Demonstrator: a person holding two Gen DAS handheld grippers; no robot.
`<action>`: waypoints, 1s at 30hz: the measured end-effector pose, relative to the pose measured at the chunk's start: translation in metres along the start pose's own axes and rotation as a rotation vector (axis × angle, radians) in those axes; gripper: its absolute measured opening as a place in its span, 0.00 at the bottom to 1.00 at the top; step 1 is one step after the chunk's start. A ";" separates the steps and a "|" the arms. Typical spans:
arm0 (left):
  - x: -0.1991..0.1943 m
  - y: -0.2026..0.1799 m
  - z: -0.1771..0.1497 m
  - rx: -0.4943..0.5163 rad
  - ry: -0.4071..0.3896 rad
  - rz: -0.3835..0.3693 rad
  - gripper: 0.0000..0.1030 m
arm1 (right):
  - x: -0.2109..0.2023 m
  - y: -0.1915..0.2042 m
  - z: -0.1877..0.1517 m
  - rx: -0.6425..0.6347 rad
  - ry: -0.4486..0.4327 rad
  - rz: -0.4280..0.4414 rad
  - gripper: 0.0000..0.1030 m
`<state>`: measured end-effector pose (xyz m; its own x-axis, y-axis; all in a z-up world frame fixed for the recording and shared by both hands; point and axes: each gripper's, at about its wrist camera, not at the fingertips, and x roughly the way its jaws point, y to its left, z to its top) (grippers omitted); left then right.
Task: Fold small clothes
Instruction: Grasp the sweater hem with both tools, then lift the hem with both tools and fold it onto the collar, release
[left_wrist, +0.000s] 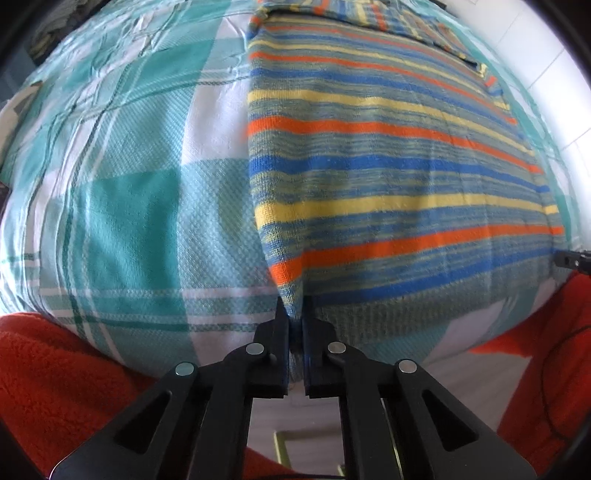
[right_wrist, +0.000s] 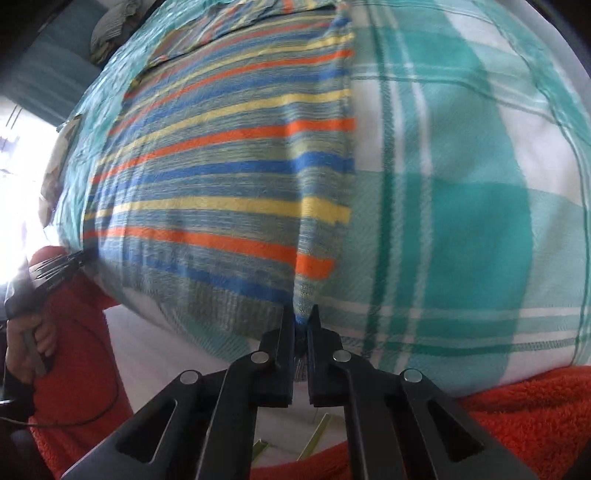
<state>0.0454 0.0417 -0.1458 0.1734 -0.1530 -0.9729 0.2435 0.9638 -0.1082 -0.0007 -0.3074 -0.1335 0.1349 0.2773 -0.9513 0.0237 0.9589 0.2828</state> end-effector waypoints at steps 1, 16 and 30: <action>-0.004 0.004 0.004 -0.036 0.013 -0.061 0.03 | -0.002 -0.002 0.001 0.017 -0.007 0.038 0.05; -0.024 0.066 0.371 -0.178 -0.246 -0.191 0.53 | -0.072 -0.041 0.310 0.113 -0.527 0.149 0.19; 0.033 0.086 0.230 -0.178 -0.166 -0.172 0.78 | -0.014 -0.070 0.242 0.054 -0.417 0.116 0.63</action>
<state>0.2913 0.0699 -0.1408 0.3012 -0.3367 -0.8921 0.1140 0.9416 -0.3169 0.2350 -0.3929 -0.1102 0.5276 0.3242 -0.7852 0.0352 0.9152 0.4016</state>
